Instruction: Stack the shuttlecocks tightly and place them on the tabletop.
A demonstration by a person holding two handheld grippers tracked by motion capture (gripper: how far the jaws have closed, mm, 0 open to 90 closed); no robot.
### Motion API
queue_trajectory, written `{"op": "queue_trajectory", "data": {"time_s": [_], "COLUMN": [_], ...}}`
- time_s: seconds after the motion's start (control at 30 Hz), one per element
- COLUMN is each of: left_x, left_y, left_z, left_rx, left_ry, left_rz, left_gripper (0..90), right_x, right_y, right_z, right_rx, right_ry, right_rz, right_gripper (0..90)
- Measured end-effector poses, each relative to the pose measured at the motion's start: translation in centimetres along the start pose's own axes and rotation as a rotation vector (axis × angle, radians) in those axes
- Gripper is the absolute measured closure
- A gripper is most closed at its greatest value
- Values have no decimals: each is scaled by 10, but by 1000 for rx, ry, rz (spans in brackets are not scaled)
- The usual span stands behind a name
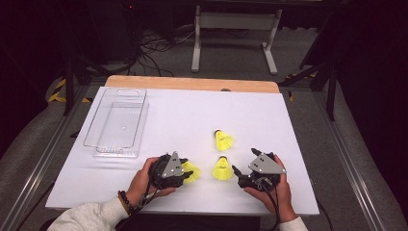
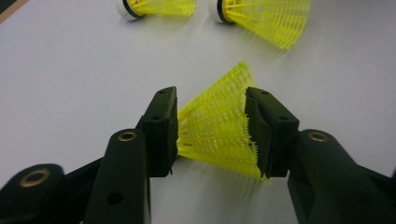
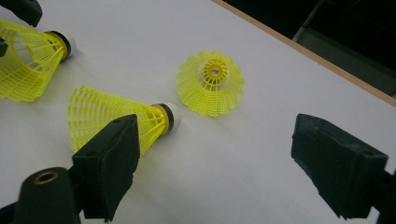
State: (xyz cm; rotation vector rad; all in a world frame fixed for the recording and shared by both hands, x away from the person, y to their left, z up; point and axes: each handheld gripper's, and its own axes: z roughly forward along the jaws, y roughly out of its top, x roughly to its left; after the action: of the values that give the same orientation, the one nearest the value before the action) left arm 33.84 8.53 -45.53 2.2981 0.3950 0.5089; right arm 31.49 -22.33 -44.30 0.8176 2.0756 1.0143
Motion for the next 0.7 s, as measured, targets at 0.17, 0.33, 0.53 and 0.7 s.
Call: {"op": "queue_trajectory", "data": {"time_s": [0.17,0.33,0.53,0.7], "left_x": [0,7,28,62], "left_y": [12,23,26,26], "left_z": [0,-3,-9,-23], "left_rx": [53,82,104,169], "left_ry": [27,104,106,117], "left_rz": [55,100,69,-18], "left_gripper": [733,889,898,897], "right_x": [0,0,0,-1], "right_y": [-1,-1,-1,-1], "right_z": [2,2,3,5], "right_rx": [19,26,31,32], "right_ry": [6,5,8,13], "right_rz": [-6,-5,-4,-4], "right_gripper": [171,173,173,173]}}
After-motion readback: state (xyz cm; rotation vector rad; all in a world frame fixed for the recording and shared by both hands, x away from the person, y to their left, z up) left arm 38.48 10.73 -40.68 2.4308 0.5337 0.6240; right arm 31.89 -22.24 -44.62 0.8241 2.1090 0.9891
